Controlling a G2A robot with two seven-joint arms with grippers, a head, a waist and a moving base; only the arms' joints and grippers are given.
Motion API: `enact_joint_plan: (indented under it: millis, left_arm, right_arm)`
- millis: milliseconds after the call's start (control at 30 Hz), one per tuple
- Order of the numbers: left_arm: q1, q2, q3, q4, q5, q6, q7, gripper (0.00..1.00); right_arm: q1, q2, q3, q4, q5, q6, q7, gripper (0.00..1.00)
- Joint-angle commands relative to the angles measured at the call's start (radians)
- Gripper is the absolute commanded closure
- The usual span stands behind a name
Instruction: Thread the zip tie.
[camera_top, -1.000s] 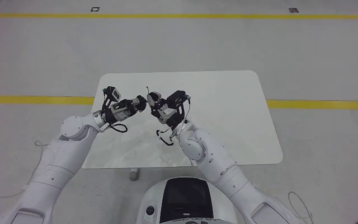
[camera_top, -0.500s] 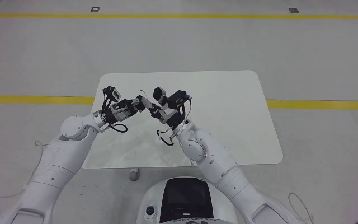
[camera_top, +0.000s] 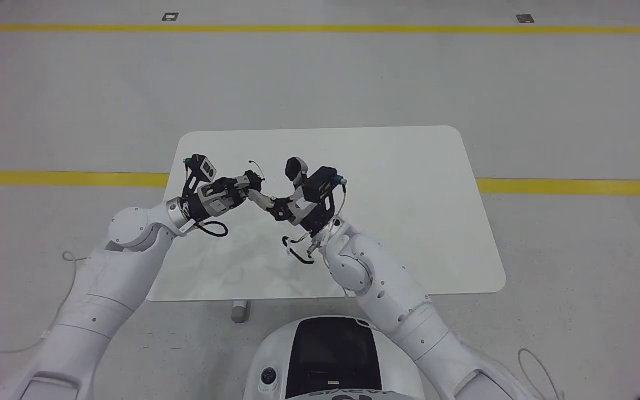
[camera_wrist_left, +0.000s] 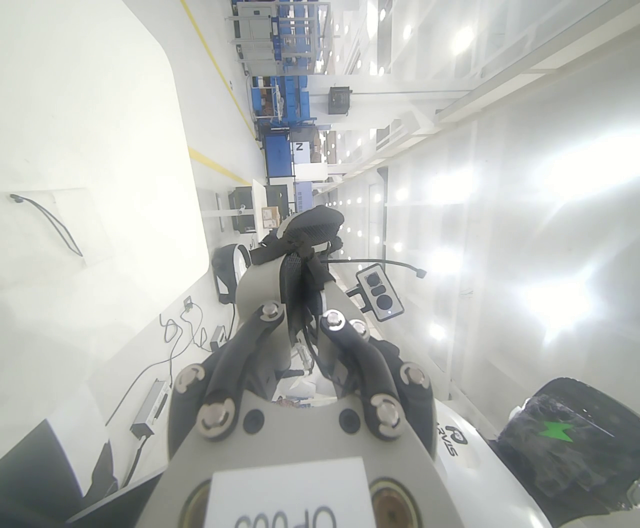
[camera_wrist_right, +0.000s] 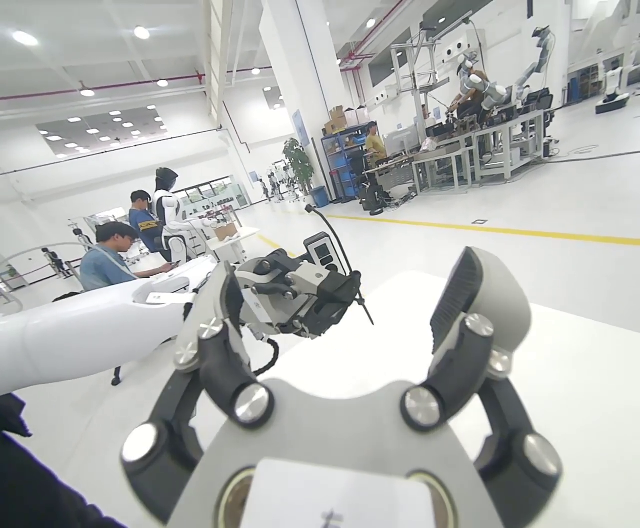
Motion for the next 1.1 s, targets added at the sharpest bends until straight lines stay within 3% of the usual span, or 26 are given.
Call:
enact_joint_plan:
  millis: [0,100,300,333,367,600,667,800,933,1000,1067]
  left_arm:
    - [0.005,-0.002,-0.004,-0.004,-0.047,0.042,0.004,1.0]
    - [0.003,0.001,-0.029,0.013,-0.137,0.133,-0.058,1.0]
    - [-0.012,0.004,-0.052,0.052,-0.209,0.268,-0.131,1.0]
    - [-0.017,0.004,-0.054,0.057,-0.209,0.273,-0.137,1.0]
    - [-0.025,0.005,-0.057,0.056,-0.181,0.242,-0.142,1.0]
    - [-0.025,0.005,-0.057,0.056,-0.181,0.242,-0.142,1.0]
    - [-0.019,0.003,-0.056,0.054,-0.193,0.254,-0.112,1.0]
    - [-0.025,-0.001,-0.061,0.079,-0.32,0.435,-0.132,1.0]
    - [-0.043,-0.006,-0.054,0.107,-0.398,0.569,-0.176,1.0]
    - [-0.052,-0.007,-0.036,0.116,-0.4,0.575,-0.198,1.0]
    - [-0.064,-0.005,-0.035,0.115,-0.363,0.558,-0.195,1.0]
  right_arm:
    - [0.002,0.007,0.003,-0.018,-0.118,0.057,0.003,0.0]
    - [-0.01,0.02,0.014,-0.043,-0.236,0.095,-0.003,0.0]
    - [-0.02,0.044,0.024,-0.092,-0.469,0.129,0.011,0.0]
    - [-0.015,0.049,0.02,-0.097,-0.469,0.126,0.016,0.0]
    - [0.0,0.059,0.009,-0.098,-0.469,0.138,0.034,0.0]
    - [0.0,0.059,0.009,-0.098,-0.469,0.138,0.034,0.0]
    - [0.007,0.063,0.006,-0.1,-0.469,0.153,0.041,0.0]
    - [0.041,0.089,-0.042,-0.085,-0.469,0.232,0.033,0.0]
    - [0.09,0.123,-0.112,-0.052,-0.469,0.306,0.007,0.0]
    - [0.123,0.14,-0.156,-0.03,-0.469,0.353,-0.011,0.0]
    - [0.13,0.144,-0.165,-0.026,-0.469,0.361,-0.013,0.0]
